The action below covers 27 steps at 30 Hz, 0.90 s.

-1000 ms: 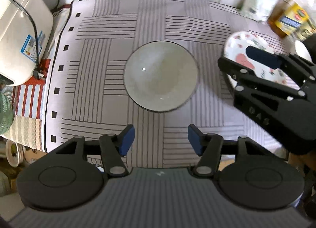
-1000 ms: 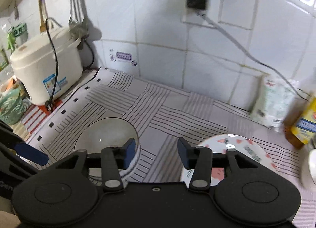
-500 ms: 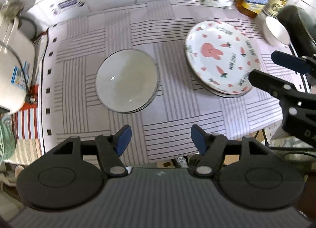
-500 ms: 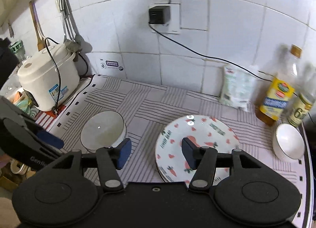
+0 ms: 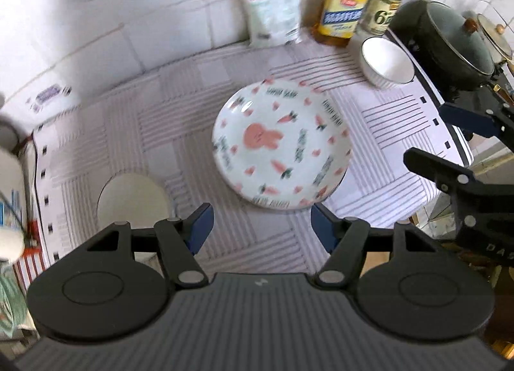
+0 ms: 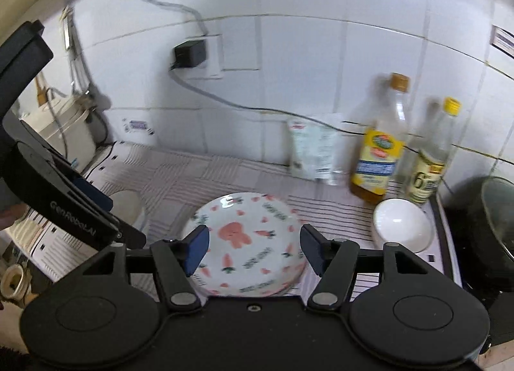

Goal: Organize plates and bowls
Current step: 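Move both grippers to the white bowl beside the bottles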

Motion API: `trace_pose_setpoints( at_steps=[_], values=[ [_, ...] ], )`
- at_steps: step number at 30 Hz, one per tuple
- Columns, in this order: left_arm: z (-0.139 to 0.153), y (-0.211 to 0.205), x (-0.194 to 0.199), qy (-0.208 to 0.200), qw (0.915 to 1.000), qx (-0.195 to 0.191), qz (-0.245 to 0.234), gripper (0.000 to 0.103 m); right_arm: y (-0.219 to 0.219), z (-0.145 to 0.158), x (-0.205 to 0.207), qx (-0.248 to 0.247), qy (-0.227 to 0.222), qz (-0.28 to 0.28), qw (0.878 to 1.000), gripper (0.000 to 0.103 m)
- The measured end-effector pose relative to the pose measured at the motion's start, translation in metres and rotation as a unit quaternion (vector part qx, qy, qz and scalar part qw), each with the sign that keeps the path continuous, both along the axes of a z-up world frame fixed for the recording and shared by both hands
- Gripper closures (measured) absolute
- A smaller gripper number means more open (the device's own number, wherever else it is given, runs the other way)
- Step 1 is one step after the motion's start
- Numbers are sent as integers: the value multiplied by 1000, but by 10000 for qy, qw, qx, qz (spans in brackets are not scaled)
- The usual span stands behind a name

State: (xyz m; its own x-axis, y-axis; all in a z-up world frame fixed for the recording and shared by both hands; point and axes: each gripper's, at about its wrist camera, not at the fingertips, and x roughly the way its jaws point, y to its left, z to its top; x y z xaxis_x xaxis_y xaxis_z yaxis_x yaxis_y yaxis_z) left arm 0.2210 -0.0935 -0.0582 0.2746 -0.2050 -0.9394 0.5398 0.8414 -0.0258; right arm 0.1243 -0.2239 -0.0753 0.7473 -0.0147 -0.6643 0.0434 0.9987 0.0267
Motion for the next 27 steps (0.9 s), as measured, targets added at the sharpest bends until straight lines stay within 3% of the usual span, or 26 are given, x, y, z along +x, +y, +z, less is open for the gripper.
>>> trace_pose_setpoints(
  at_steps=[4,9,14,20,25,27],
  values=[
    [-4,-32,12,38,10000,-4,-60,36,-33,-8,0,-13,-53,-173,9998,32],
    [-26,-72,29,159,9994,276,-101,33,-61,-31,3,-669,109,-90,9977,32],
    [-36,-110,43,16,9991,368,-231,32,-96,-60,5,-662,239,-63,9975,29],
    [-46,-154,52,-176,9991,164,-359,24,-139,-99,17,-500,348,-476,9970,27],
    [-60,-186,65,-265,9989,34,-385,20,-162,-136,36,-768,652,-542,9934,18],
    [-68,-197,72,-281,9990,-65,-348,20,-173,-147,44,-550,661,-613,9944,17]
  ],
)
